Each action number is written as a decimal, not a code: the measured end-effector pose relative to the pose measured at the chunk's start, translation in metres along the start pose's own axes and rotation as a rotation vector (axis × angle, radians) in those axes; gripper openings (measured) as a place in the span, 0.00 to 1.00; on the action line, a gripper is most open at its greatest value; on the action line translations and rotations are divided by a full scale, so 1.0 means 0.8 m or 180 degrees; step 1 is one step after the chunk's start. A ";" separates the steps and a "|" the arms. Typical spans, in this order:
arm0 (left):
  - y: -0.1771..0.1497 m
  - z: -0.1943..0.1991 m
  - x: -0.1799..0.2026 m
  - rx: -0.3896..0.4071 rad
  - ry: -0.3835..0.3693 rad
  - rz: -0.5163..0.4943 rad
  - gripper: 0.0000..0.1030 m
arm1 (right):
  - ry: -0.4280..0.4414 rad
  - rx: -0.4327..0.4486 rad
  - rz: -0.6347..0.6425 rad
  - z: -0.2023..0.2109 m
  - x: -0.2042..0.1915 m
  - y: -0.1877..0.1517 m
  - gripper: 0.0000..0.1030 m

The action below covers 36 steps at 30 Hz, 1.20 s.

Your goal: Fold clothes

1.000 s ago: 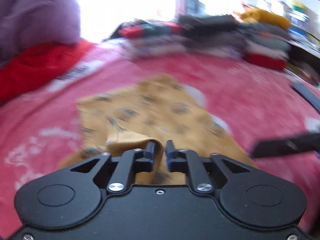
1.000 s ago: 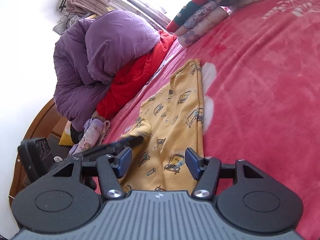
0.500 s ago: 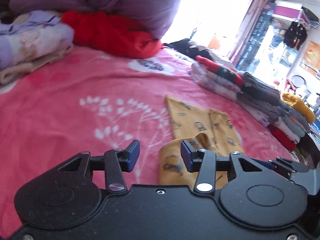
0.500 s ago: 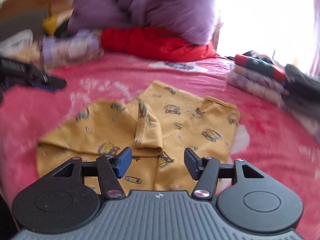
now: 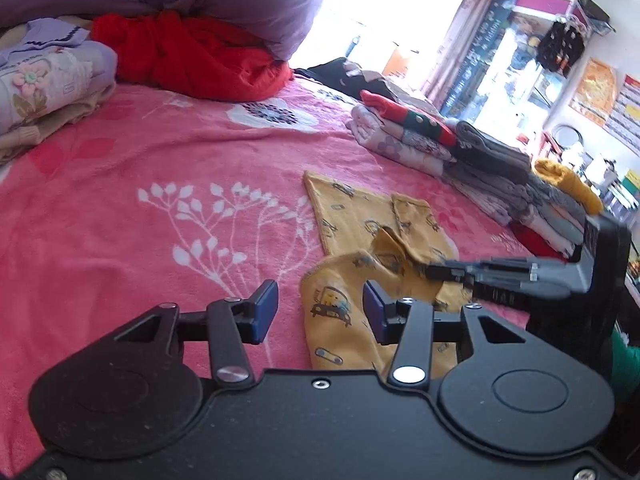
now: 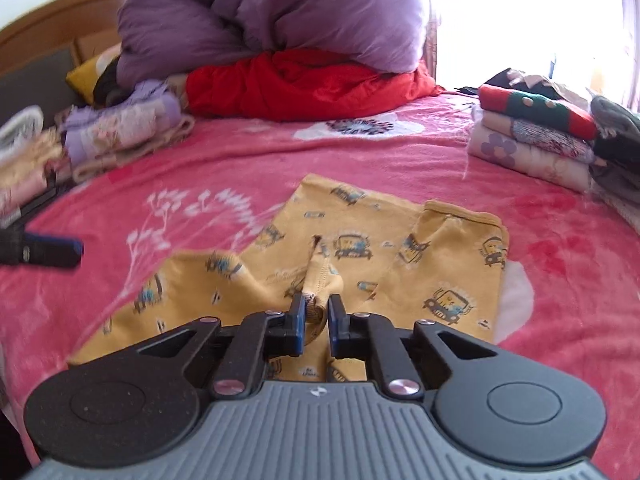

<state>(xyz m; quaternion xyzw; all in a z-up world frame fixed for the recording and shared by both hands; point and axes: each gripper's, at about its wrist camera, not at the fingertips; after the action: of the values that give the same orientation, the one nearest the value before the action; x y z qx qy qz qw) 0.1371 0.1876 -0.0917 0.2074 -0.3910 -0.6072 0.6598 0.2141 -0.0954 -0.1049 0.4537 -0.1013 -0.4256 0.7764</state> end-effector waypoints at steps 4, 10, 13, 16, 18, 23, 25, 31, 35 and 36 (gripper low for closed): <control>-0.009 0.004 0.019 -0.0076 -0.0134 -0.0352 0.45 | 0.0142 0.0221 -0.0484 0.021 0.035 0.014 0.12; -0.031 -0.006 0.050 -0.0248 -0.0268 -0.0805 0.46 | 0.0317 0.0515 -0.0912 0.054 0.073 0.031 0.12; -0.036 -0.007 0.059 -0.0281 -0.0351 -0.0933 0.45 | 0.0391 0.0618 -0.0996 0.068 0.083 0.036 0.12; -0.040 -0.009 0.067 -0.0330 -0.0464 -0.1044 0.45 | 0.0388 0.0680 -0.0973 0.079 0.087 0.043 0.12; -0.043 -0.010 0.074 -0.0368 -0.0535 -0.1134 0.46 | 0.0407 0.0731 -0.0992 0.086 0.090 0.048 0.12; -0.052 -0.015 0.088 -0.0424 -0.0634 -0.1274 0.45 | 0.0430 0.0796 -0.0988 0.105 0.095 0.056 0.12; -0.055 -0.015 0.094 -0.0442 -0.0688 -0.1335 0.45 | 0.0410 0.0800 -0.0960 0.110 0.095 0.059 0.12; -0.061 -0.016 0.101 -0.0464 -0.0781 -0.1445 0.45 | 0.0400 0.0849 -0.0946 0.128 0.096 0.059 0.12; -0.053 -0.019 0.087 -0.0440 -0.0660 -0.1279 0.45 | 0.0378 0.0874 -0.0918 0.141 0.096 0.057 0.12; -0.051 -0.021 0.083 -0.0441 -0.0611 -0.1223 0.45 | 0.0366 0.0879 -0.0926 0.145 0.098 0.055 0.12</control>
<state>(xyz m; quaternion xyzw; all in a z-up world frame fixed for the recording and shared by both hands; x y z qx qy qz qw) 0.1212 0.1132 -0.1150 0.1735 -0.3627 -0.7641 0.5045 0.2242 -0.2162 -0.0224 0.5892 -0.0476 -0.4887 0.6417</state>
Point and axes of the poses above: each gripper's, at about its wrist camera, not at the fingertips, and z roughly against the way its jaws point, x to its right, y to its top, and after that the axes turned 13 degrees about y, right-handed
